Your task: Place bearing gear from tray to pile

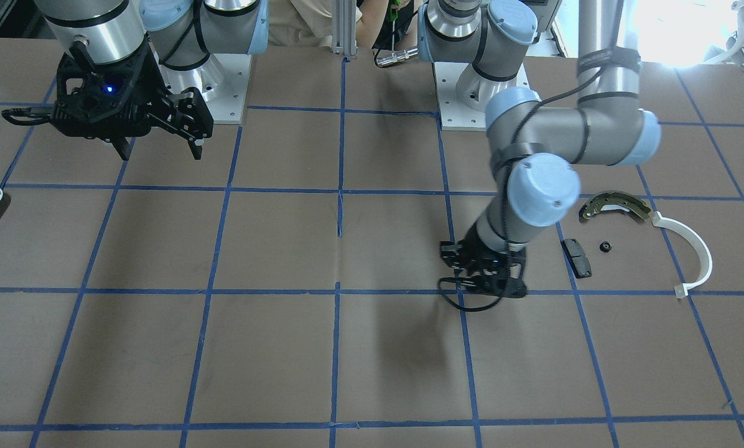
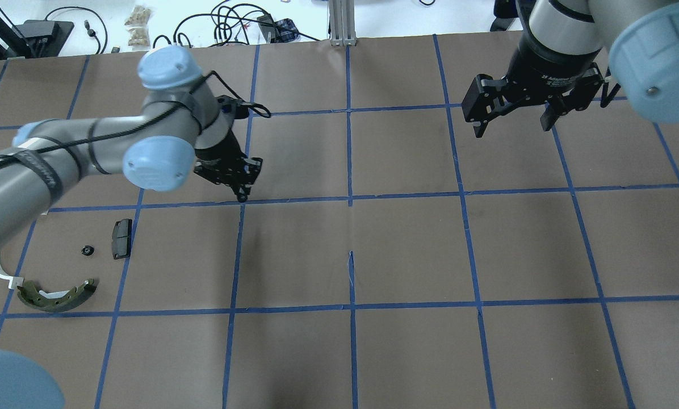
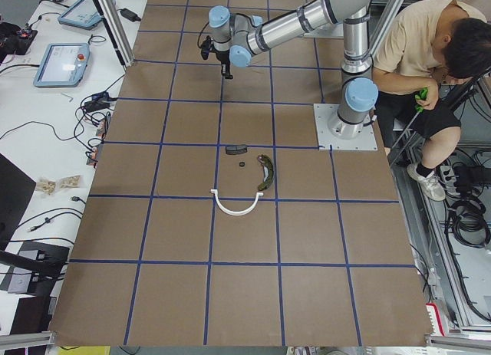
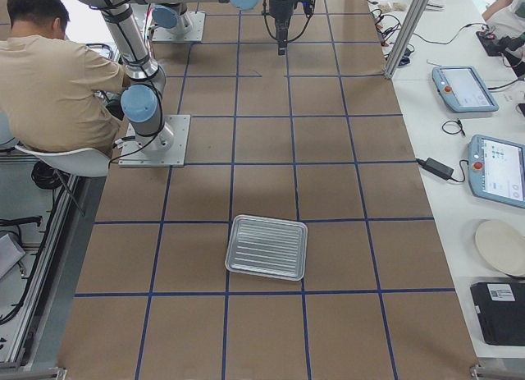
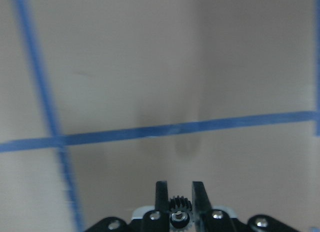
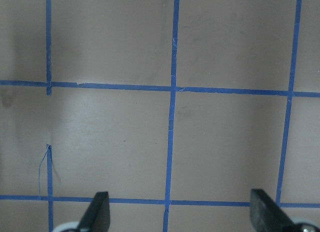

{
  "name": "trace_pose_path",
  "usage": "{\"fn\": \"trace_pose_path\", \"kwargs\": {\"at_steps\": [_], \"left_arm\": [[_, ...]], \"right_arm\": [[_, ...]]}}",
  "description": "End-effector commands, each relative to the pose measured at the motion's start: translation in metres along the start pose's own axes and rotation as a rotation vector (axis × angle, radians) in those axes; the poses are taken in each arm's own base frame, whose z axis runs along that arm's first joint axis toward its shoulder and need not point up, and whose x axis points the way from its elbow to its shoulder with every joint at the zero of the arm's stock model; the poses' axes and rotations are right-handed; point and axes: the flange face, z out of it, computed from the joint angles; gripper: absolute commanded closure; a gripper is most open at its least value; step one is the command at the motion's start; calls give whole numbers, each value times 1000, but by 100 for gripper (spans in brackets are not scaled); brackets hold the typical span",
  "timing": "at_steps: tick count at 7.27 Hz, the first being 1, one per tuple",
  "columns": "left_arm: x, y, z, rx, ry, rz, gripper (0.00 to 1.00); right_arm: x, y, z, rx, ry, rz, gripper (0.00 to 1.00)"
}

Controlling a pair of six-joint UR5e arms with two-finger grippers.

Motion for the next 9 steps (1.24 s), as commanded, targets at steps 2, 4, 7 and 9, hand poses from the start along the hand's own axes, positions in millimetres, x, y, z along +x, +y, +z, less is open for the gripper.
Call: {"fn": "trace_pose_path", "kwargs": {"at_steps": [2,4,7,9], "left_arm": [[-227,32,-17,-42,-27,73,100],[-309,63,-6,-32,-4,79,100],[-343,78,20,-60,38,72,100],[-342,79,35,-70,50,70,100]], "right_arm": [[1,0,1,-2,2,1,0],[1,0,1,-2,2,1,0],[1,0,1,-2,2,1,0],[1,0,1,-3,1,3,0]]}}
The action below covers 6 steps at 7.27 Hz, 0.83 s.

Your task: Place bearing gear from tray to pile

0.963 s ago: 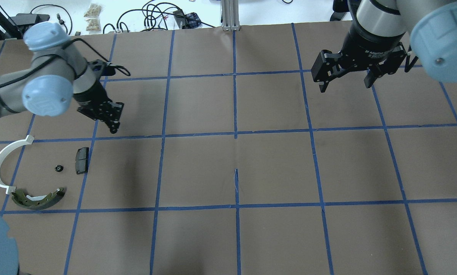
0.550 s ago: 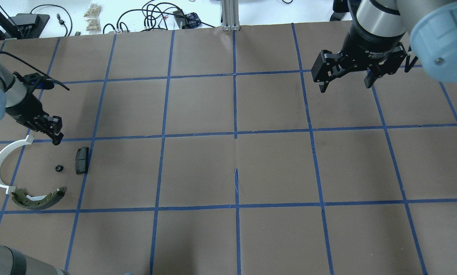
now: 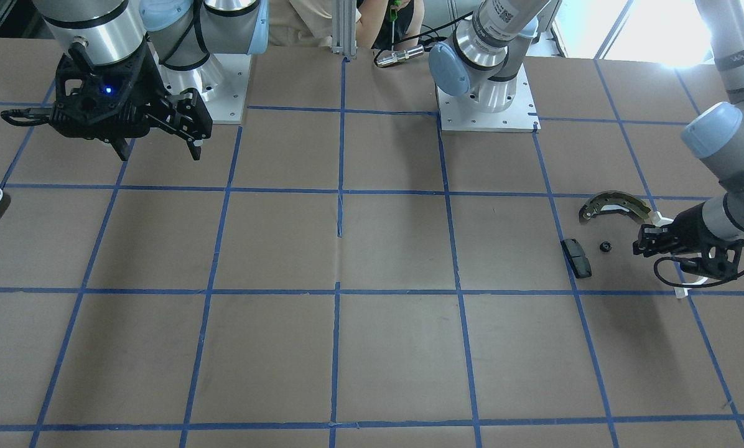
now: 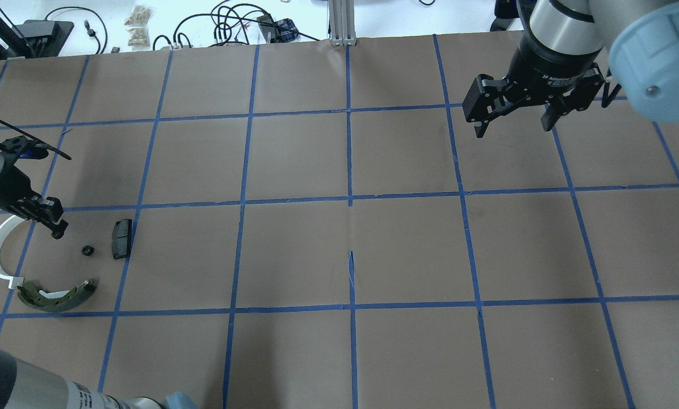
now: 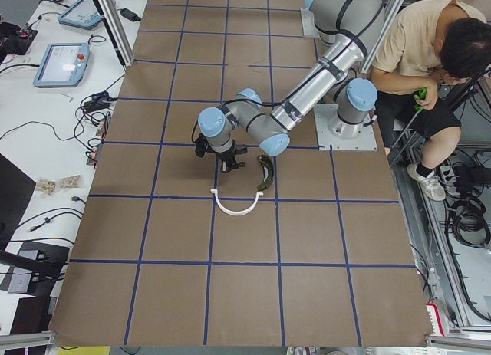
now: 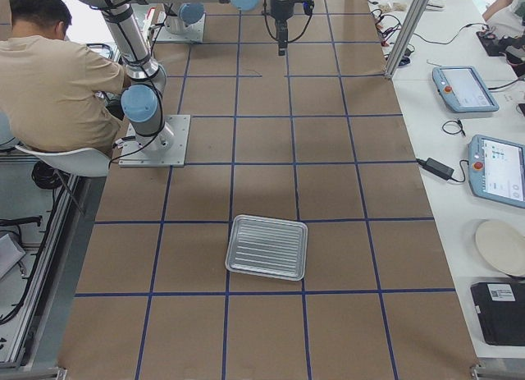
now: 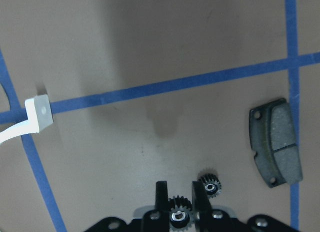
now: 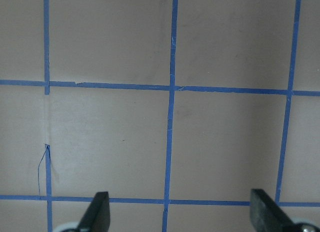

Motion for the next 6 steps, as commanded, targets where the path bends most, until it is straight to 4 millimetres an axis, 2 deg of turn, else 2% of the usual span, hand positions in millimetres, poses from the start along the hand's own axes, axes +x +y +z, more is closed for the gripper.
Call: {"fn": "trace_pose_path", "kwargs": {"at_steps": [1,6], "left_arm": [[-1,0,13,-11,12,-7,100],[2,1,24,-21,36,-6,100]], "right_arm": [[0,0,1,-1,0,1,0],[-1,0,0,0,0,-1,0]]}}
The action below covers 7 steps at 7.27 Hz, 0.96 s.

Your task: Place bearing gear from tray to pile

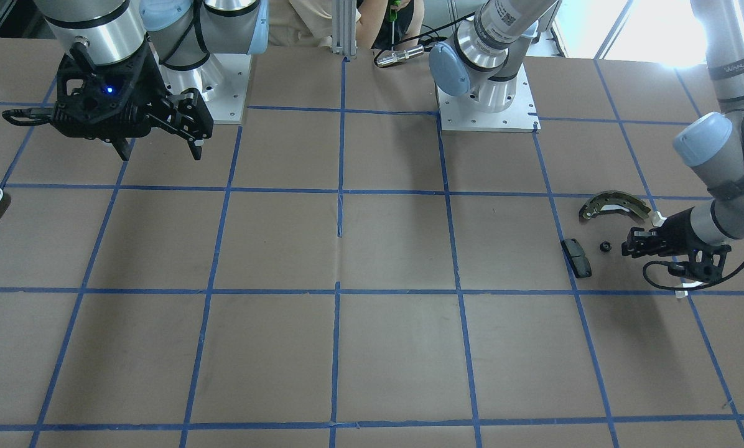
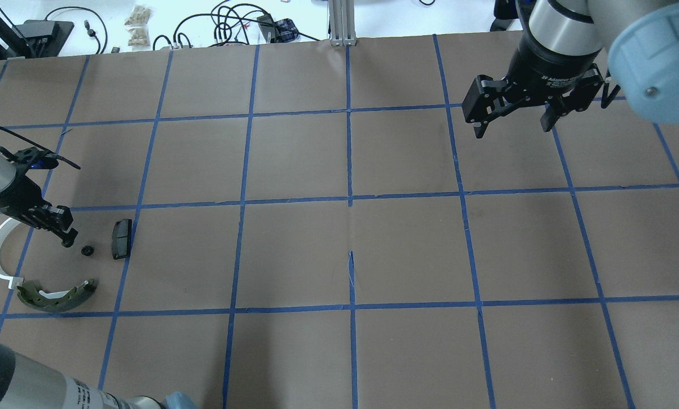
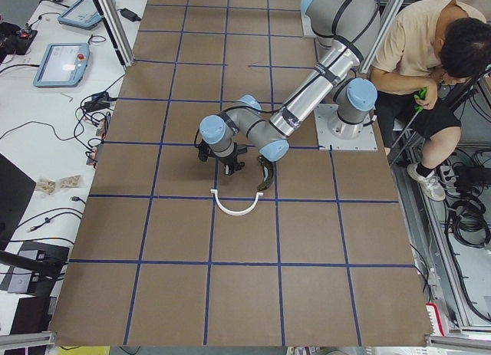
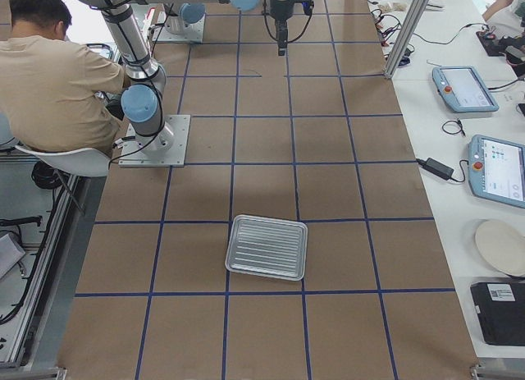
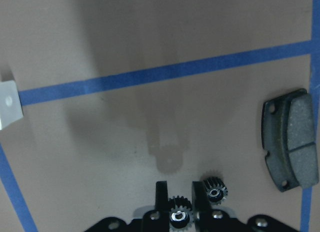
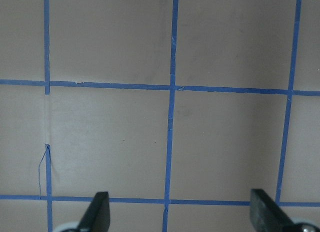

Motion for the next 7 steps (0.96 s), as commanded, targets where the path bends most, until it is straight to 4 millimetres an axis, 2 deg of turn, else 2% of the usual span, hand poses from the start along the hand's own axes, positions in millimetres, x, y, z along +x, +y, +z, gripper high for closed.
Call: {"fn": "trace_pose_path", "kwargs": {"at_steps": [1,6,7], "left_arm": [[1,2,4,-6,6,1,100],[-4,13,13,-21,20,-13,100],[-4,13,14,-23,20,-15,48]], "right_arm": [[0,0,0,0,0,0,0],[-1,0,0,2,0,-3,0],[-1,1,-1,3,0,-3,0]]}}
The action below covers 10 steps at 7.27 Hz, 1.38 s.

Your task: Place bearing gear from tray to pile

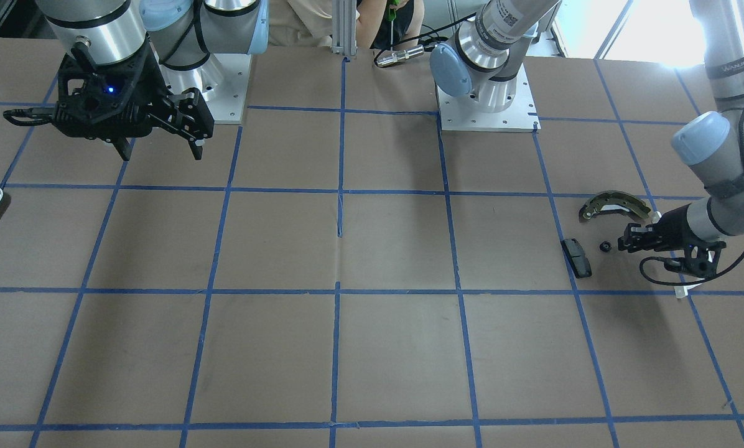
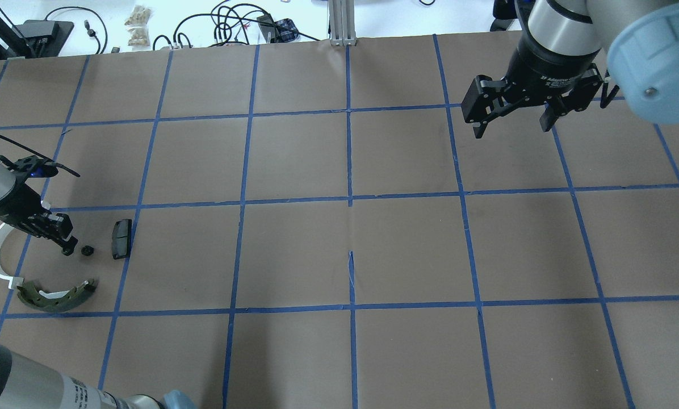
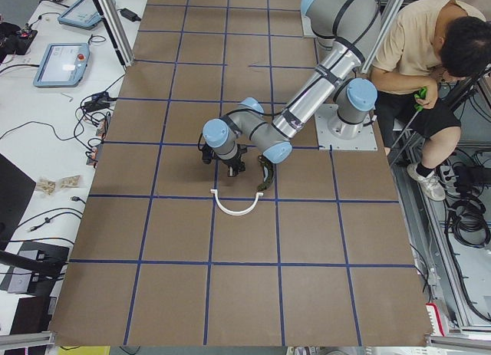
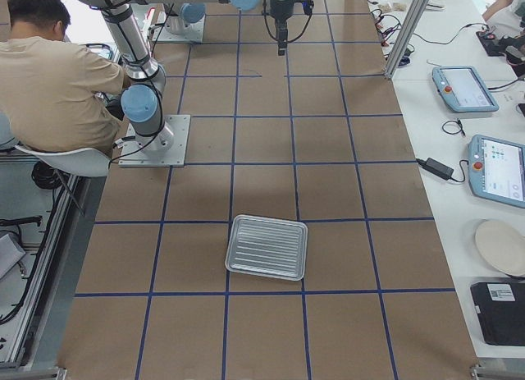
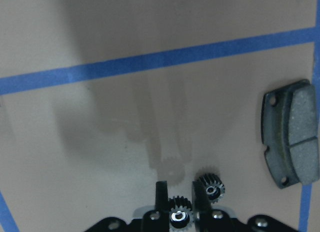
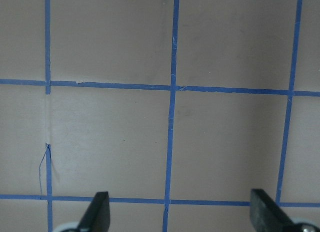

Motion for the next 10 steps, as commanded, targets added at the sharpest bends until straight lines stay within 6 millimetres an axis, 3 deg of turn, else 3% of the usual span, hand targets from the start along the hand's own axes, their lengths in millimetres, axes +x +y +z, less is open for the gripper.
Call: {"fn": "trace_pose_path", "kwargs": {"at_steps": [1,2,3,4,5,6,8,10], "left_arm": [[0,1,1,-1,1,-2,41],[-2,0,-3,3,-5,-4,27],[-1,0,-13,10,-17,-8,24],[7,-7,-35,15,-20,-16,23],[26,-19,-62,18,-10,-93,13],[66,-35,-95,50,-26,-76,0],[153,-41,-142,93,-81,-81,0],[275,-39,-177,163,-154,-2,0]], "right_arm": [[0,0,0,0,-1,0,0],[0,0,-1,2,-1,0,0],[0,0,-1,3,-1,0,0],[-1,1,-1,2,-2,-2,0],[0,0,-1,3,-1,0,0],[-1,0,-1,3,-1,0,0],[-1,1,-1,2,-3,-2,0],[-1,1,-1,2,-3,0,0]]}}
